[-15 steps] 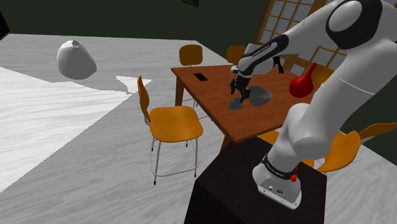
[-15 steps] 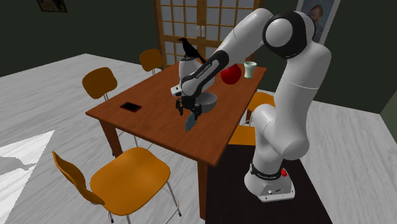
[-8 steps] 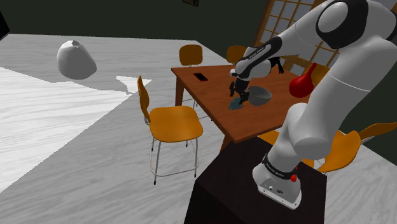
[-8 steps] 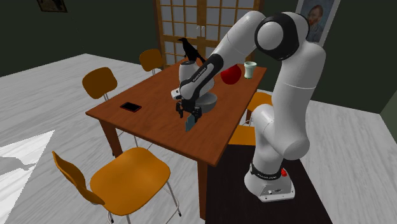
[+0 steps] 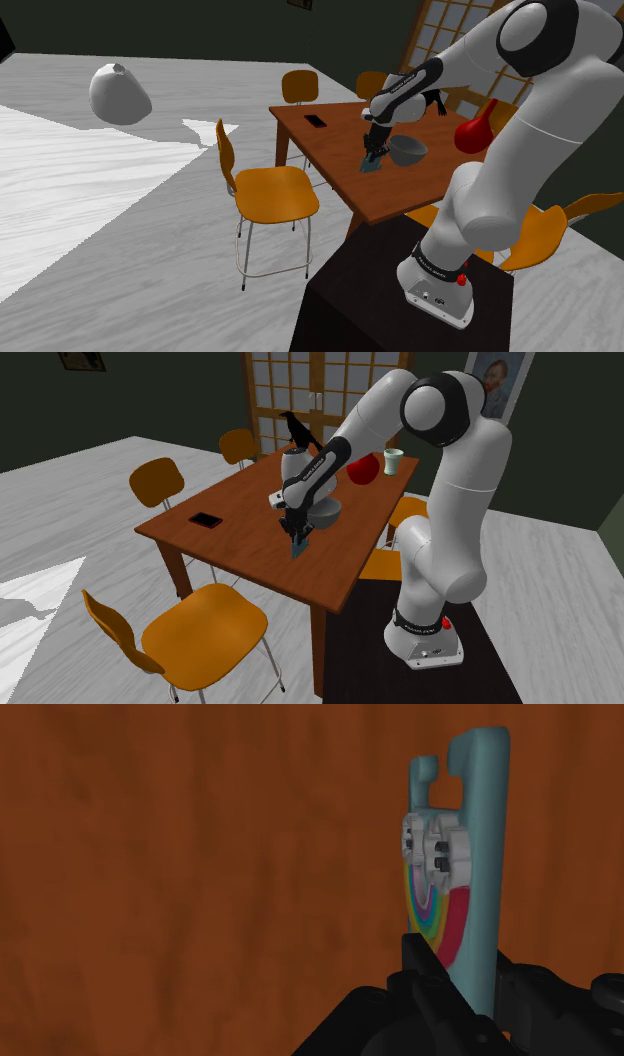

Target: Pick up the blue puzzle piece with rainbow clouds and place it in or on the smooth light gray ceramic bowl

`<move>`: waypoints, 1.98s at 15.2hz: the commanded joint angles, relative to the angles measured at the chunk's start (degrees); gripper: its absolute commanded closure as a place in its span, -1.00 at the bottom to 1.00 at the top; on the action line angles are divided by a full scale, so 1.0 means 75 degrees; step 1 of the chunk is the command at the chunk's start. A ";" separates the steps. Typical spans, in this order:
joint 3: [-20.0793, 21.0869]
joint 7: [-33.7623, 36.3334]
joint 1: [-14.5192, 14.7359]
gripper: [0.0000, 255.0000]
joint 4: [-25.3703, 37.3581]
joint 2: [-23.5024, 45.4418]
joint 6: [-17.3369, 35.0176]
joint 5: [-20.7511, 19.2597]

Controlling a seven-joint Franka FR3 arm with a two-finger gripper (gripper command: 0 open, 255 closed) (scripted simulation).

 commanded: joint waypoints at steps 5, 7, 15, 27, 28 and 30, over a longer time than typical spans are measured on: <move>0.0000 -0.0001 0.0001 1.00 0.0001 0.0003 0.0010 0.0001; 0.0075 0.0248 -0.0081 1.00 0.0062 -0.0289 -0.0246 -0.0343; 0.0511 0.0867 -0.0425 1.00 0.0379 -0.1230 -0.1282 -0.1171; 0.1120 0.1231 -0.0718 1.00 0.1033 -0.2158 -0.2750 -0.1585; 0.1165 0.1246 -0.0732 1.00 0.1096 -0.2215 -0.2866 -0.1598; 0.1251 0.1271 -0.0756 1.00 0.1229 -0.2320 -0.3096 -0.1615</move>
